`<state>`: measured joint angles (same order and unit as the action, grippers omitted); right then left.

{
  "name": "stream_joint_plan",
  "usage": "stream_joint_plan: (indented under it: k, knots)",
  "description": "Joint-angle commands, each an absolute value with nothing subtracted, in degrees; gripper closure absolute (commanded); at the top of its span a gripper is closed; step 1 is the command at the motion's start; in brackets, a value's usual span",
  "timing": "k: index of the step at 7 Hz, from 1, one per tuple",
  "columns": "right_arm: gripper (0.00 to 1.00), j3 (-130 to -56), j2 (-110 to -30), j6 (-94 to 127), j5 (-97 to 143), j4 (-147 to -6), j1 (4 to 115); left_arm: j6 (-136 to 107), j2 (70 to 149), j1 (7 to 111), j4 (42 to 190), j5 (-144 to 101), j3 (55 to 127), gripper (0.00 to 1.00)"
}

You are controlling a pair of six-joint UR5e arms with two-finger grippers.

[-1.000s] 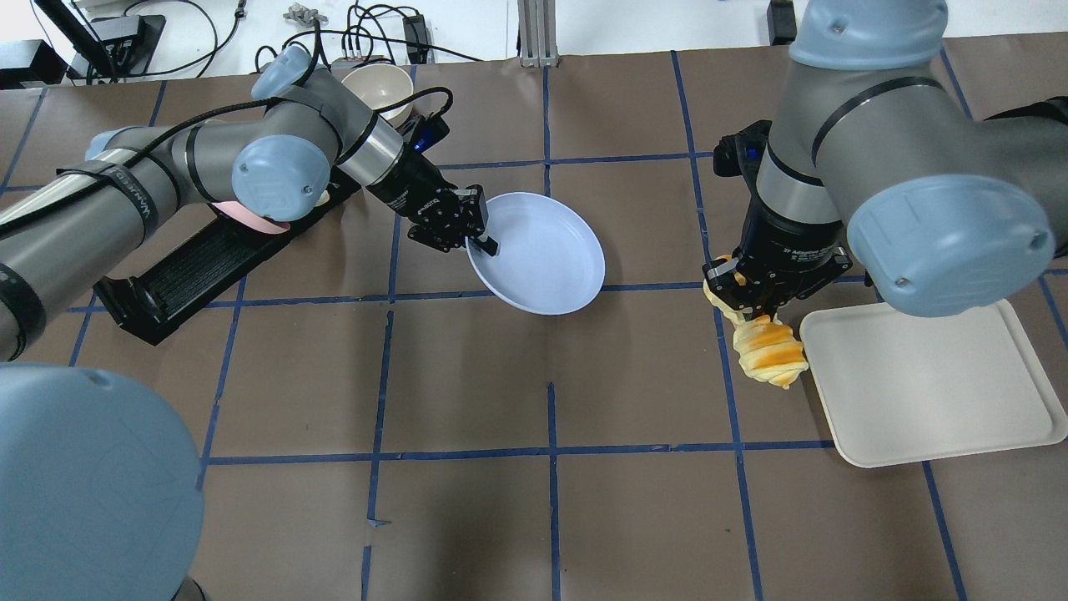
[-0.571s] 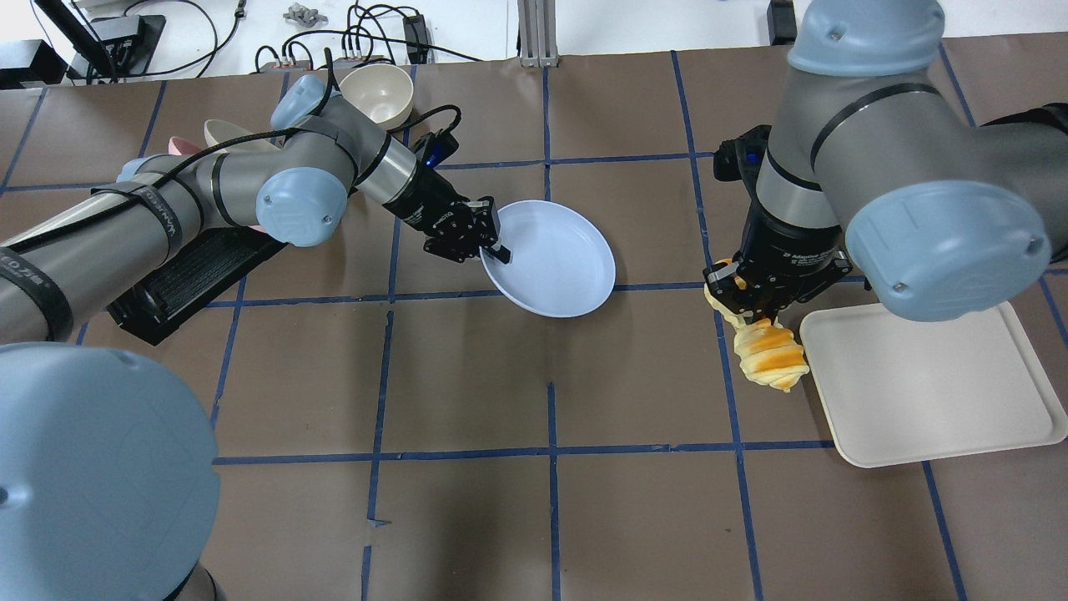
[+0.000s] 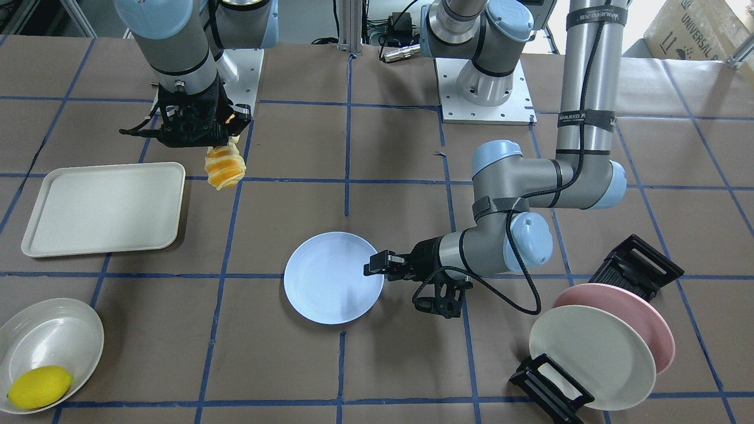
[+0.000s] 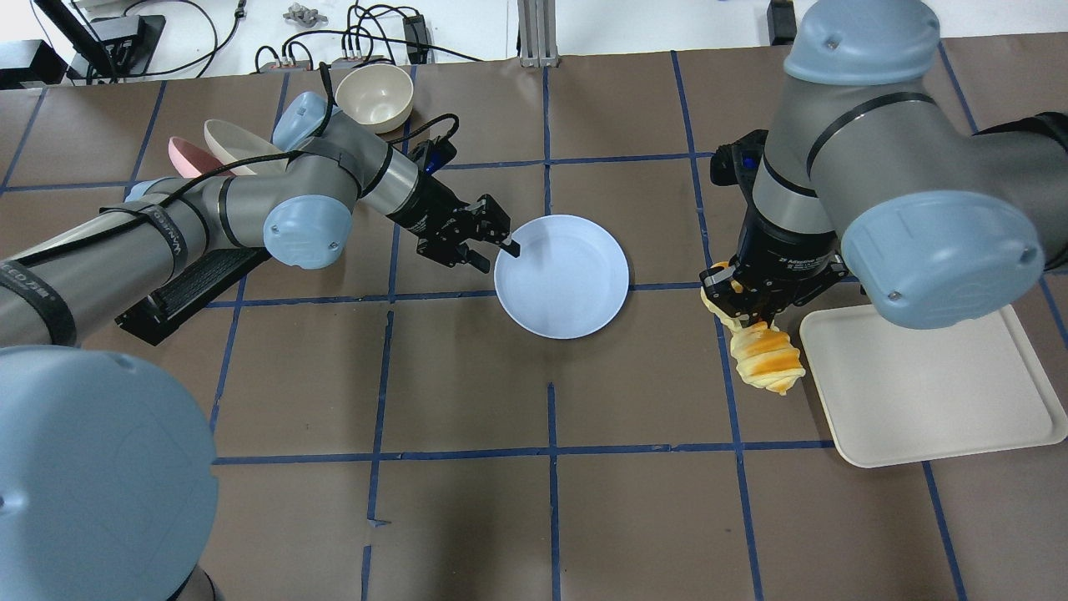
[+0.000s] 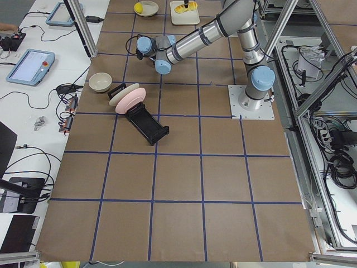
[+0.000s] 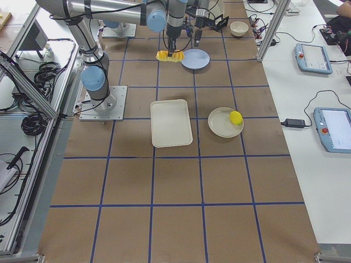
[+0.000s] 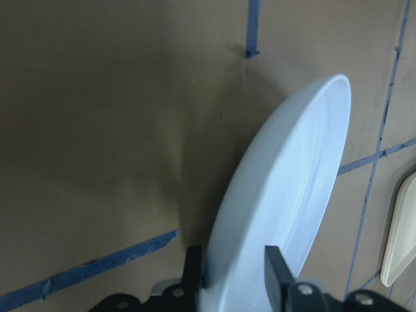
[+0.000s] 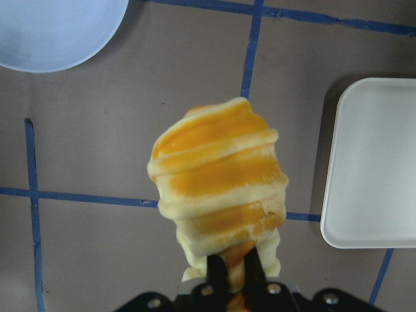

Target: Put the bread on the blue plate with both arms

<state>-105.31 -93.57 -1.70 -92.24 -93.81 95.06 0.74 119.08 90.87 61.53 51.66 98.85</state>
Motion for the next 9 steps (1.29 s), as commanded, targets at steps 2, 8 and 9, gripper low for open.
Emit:
stream_joint_plan:
  k: [2,8,9]
  knots:
    - [0.77,-98.6,-83.3,-1.0,-92.2,-100.9,100.2,-3.8,109.1,89.7,67.3,66.0,97.6,0.00]
    - [0.56,-87.7,-62.0,3.1,-90.0,-111.7,110.7,1.8,88.9,88.9,86.6,89.7,94.6,0.00]
    - [0.54,-88.6,-60.6,3.1,-90.0,-114.6,110.7,2.3,89.6,88.9,88.1,89.7,91.8,0.00]
